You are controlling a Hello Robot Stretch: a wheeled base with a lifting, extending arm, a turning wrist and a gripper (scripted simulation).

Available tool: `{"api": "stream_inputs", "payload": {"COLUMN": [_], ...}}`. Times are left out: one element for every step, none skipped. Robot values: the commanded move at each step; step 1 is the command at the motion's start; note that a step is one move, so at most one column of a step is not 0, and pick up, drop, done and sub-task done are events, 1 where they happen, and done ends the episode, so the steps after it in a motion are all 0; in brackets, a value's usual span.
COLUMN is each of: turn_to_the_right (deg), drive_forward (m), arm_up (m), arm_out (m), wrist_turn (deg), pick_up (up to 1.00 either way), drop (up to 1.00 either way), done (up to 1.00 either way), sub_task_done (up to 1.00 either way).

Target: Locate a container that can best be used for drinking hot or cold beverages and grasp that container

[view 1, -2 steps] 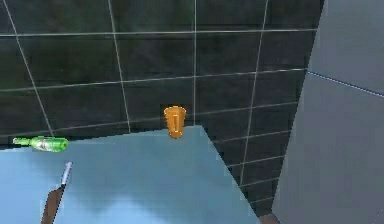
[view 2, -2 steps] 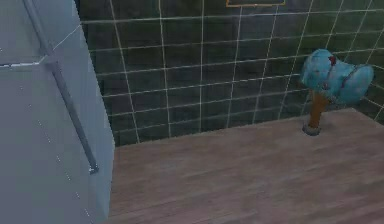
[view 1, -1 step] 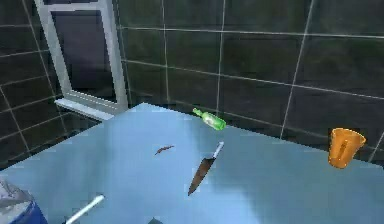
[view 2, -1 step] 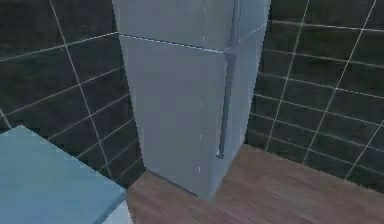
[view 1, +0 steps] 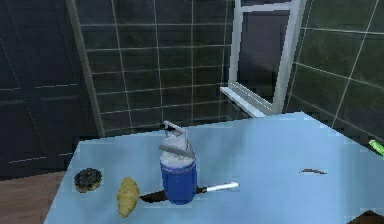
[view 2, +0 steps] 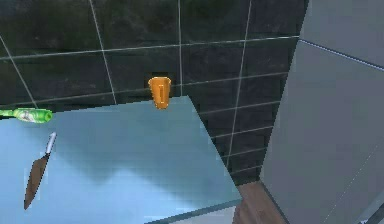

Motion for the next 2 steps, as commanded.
{"api": "stream_inputs", "payload": {"turn_to_the_right": [0.0, 0.0], "drive_forward": [0.00, 0.00], "arm_up": [0.50, 0.38], "arm_out": [0.00, 0.00], "wrist_turn": [0.0, 0.0], "pick_up": [0.00, 0.00], "drop": [0.00, 0.00], "done": [0.00, 0.00], "sub_task_done": [0.00, 0.00]}}
